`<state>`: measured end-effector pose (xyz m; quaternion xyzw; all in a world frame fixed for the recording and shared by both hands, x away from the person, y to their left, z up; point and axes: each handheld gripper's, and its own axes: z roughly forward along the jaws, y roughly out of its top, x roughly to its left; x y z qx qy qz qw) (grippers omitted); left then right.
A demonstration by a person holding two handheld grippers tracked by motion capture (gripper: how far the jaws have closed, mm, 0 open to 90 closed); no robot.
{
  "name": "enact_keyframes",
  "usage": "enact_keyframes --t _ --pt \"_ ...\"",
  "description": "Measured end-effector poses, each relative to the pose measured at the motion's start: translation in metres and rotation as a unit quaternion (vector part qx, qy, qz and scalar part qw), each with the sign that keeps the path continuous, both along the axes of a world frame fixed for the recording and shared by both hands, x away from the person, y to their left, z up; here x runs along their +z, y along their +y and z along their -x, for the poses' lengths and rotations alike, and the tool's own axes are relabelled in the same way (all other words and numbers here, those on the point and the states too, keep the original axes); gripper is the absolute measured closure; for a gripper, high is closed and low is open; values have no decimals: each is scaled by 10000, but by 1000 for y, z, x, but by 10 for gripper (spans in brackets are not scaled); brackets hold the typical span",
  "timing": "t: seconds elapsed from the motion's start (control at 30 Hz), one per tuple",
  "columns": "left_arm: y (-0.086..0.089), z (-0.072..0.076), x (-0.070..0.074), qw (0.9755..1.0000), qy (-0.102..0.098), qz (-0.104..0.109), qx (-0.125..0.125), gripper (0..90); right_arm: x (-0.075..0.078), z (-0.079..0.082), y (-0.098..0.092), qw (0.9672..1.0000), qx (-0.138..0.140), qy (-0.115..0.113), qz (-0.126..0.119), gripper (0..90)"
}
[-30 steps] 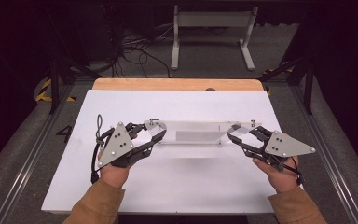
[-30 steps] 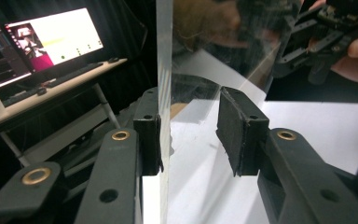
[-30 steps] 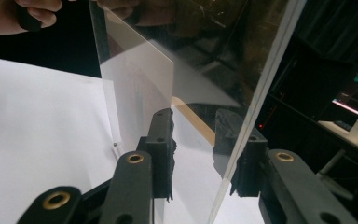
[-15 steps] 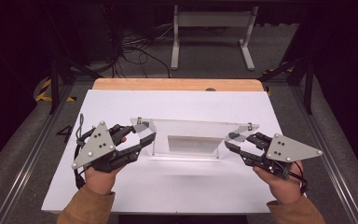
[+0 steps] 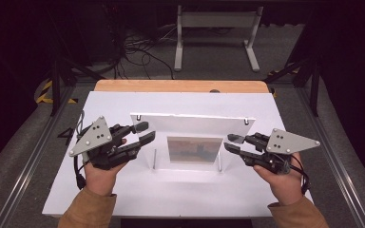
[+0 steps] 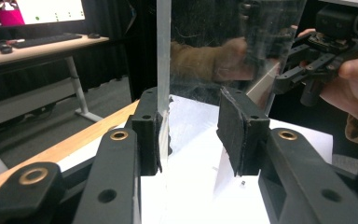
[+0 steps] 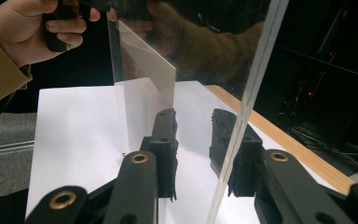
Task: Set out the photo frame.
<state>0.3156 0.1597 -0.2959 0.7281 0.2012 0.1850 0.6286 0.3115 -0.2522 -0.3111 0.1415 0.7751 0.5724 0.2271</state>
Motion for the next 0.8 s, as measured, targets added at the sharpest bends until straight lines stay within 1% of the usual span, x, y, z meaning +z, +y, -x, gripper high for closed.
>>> enact_keyframes --t 0.03,0.17,0.3,0.4,0.43,0.47,0.5,0.57,0.6,0.63,0.67,0.73,0.8 --pt "0 0 -1 10000 21 19 11 609 0 -2 0 10000 18 -3 -16 680" --pt "-1 0 -1 10000 -13 36 74 612 -3 -8 0 9999 47 -40 -146 666" --pt "-2 -6 -4 9998 -67 127 144 607 -5 -13 0 9996 -5 -92 -260 650" --pt "-3 -10 -4 9996 -100 115 220 602 -7 -19 1 9993 -22 -93 -367 635" --pt "-4 -11 -4 9995 -111 157 249 600 -7 -21 1 9992 -32 -112 -383 624" --pt "-4 -12 -5 9994 -123 150 271 599 -8 -23 1 9991 -52 -126 -409 616" --pt "-5 -14 -5 9994 -112 166 297 590 -9 -24 2 9988 -73 -149 -469 607" --pt "-5 -17 -7 9992 -92 195 322 511 -12 -28 3 9983 -168 -307 -474 577" --pt "-5 -21 -8 9991 20 237 352 478 -14 -30 4 9981 -239 -313 -468 570" --pt "-5 -23 -10 9990 74 242 372 458 -15 -31 4 9979 -282 -313 -488 563" --pt "-5 -24 -11 9989 82 251 383 444 -17 -34 3 9976 -363 -314 -503 552" --pt "-5 -27 -13 9987 115 251 434 411 -19 -38 3 9973 -408 -261 -547 517" --pt "-6 -29 -14 9986 150 272 435 391 -21 -40 3 9971 -420 -229 -585 506"
